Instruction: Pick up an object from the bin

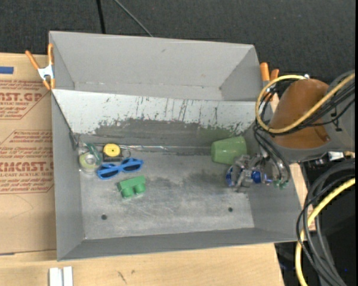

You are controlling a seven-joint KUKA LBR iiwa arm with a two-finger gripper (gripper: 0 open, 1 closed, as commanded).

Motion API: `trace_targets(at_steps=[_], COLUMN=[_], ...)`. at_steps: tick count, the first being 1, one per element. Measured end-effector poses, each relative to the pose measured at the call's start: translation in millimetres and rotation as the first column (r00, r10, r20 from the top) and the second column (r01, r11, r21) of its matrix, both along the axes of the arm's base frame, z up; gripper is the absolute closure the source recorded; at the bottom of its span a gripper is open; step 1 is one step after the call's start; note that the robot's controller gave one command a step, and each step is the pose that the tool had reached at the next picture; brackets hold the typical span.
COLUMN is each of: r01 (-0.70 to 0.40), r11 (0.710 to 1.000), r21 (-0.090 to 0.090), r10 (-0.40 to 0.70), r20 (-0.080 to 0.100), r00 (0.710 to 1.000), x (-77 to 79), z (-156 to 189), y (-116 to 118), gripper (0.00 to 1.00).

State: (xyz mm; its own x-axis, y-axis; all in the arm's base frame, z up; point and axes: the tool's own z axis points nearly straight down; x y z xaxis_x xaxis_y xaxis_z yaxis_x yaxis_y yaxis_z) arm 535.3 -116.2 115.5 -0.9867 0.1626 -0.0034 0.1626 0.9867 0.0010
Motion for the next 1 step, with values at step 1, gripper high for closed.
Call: trace_targets(at_steps=[1], r01=[0.0], r11=[1.0], r21=[-0.001], r10=[0.0], r20=[0.003], r00=[1.0], x=[1.9], z=[47.1], y=[0.1], gripper=[1.0])
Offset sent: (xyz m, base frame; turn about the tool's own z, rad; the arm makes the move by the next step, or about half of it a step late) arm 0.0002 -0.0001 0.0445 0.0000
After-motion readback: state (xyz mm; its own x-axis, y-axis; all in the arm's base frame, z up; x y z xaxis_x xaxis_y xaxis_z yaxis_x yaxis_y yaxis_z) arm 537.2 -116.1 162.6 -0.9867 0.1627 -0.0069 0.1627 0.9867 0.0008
